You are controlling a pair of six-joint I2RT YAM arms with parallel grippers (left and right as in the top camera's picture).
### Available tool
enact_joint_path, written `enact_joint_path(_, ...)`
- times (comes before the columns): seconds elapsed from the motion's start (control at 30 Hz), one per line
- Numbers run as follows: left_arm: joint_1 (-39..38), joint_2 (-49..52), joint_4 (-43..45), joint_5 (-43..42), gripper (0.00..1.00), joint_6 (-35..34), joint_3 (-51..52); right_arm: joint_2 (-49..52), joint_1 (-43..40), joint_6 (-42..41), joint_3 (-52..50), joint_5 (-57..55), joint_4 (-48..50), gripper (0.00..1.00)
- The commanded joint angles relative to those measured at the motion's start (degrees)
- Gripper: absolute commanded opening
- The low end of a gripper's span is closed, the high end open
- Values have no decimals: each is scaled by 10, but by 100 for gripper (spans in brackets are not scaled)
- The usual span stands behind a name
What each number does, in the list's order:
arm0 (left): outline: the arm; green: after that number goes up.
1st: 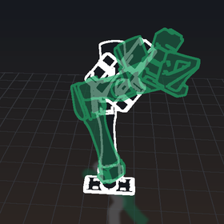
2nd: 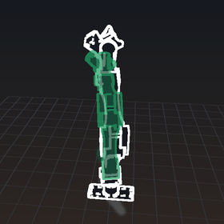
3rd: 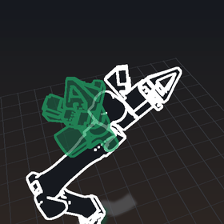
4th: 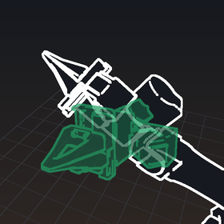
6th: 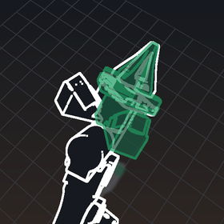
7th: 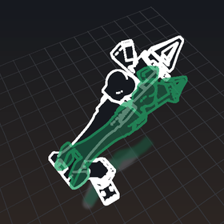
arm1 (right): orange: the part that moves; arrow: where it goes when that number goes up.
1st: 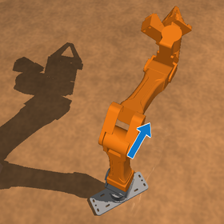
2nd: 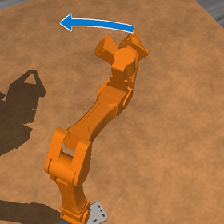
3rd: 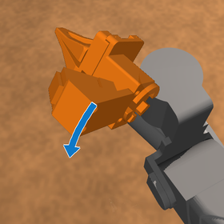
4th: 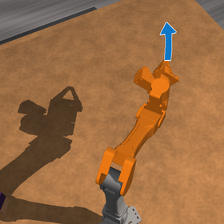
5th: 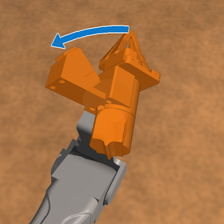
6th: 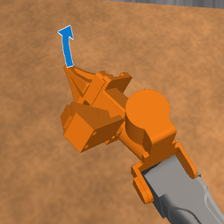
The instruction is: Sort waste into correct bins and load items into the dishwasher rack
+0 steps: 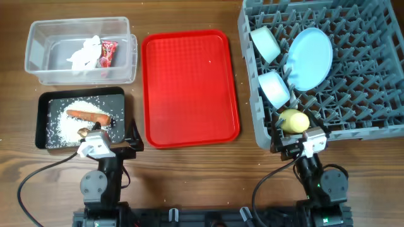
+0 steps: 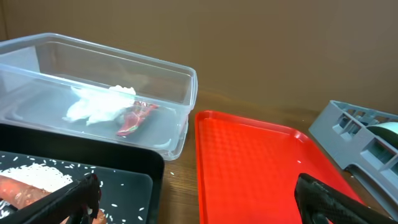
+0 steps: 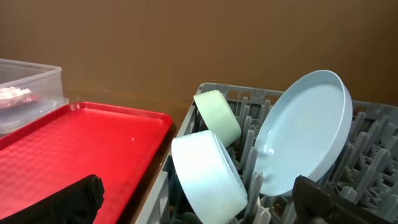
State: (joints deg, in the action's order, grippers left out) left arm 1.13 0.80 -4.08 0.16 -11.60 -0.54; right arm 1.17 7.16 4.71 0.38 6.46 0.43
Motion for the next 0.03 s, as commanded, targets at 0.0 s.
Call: enact_joint_path(0.0, -1, -6, -1, 2, 100, 9, 2, -3, -4, -6, -1, 9, 1, 100)
